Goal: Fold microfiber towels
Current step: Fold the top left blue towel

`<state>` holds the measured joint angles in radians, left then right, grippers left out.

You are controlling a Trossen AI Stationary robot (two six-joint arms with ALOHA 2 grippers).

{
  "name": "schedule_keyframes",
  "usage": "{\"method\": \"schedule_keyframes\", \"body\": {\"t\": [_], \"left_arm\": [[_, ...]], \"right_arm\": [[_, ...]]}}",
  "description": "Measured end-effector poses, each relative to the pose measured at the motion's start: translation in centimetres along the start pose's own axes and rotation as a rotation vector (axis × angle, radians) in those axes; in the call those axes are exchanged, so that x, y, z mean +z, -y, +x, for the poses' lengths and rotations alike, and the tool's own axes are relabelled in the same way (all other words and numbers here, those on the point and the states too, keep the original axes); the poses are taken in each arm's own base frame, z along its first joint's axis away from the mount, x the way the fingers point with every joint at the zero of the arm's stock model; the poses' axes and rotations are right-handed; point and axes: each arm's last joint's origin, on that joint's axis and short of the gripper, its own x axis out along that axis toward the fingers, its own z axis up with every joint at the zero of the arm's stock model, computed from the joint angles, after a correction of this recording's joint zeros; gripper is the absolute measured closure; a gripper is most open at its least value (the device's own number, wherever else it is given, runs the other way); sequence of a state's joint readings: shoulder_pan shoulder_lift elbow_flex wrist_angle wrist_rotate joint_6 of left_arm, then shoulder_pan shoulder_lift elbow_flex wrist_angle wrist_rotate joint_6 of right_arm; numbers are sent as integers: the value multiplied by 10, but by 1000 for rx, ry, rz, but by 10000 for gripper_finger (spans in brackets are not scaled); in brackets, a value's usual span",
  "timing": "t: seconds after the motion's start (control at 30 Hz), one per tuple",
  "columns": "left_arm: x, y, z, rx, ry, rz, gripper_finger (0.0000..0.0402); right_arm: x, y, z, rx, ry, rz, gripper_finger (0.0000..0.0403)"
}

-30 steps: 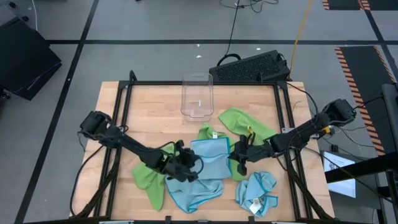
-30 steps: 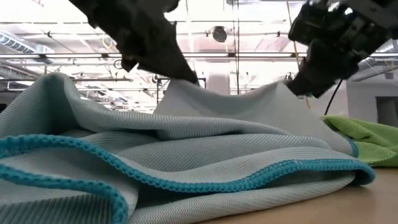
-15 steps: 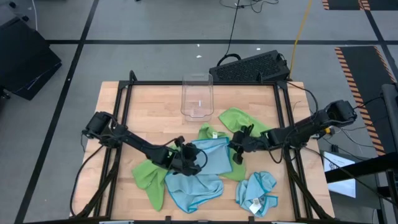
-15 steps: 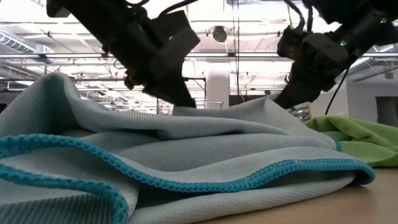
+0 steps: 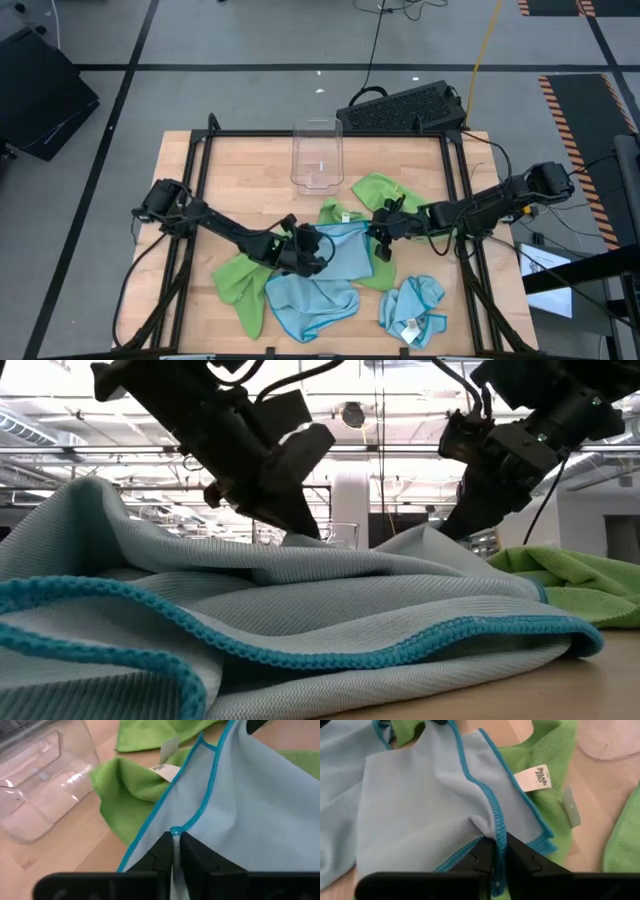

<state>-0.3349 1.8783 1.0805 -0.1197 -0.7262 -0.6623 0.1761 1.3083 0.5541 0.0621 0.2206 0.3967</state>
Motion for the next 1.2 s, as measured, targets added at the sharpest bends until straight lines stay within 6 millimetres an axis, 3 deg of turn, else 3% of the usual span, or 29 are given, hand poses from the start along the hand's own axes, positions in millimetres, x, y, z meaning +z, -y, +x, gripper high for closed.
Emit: {"method": "schedule_keyframes", "body": {"t": [0.27,0.5,0.67,0.9,1.2], "left_arm": [[-6,-5,10,54,-17,-4,291],[-2,-11,7,124,9,-11,253],[5,-16,-5,131,7,-31,256],[9,-11,-28,76,16,-35,269],[5,-18,-6,31,-117,-179,238]], "right_arm": [[0,10,1,-163,26,8,266],[5,11,-5,-157,65,30,203],[10,5,-20,-104,116,39,199],[2,-23,-31,34,122,-40,213],[-4,-51,-14,137,196,-94,256]]}}
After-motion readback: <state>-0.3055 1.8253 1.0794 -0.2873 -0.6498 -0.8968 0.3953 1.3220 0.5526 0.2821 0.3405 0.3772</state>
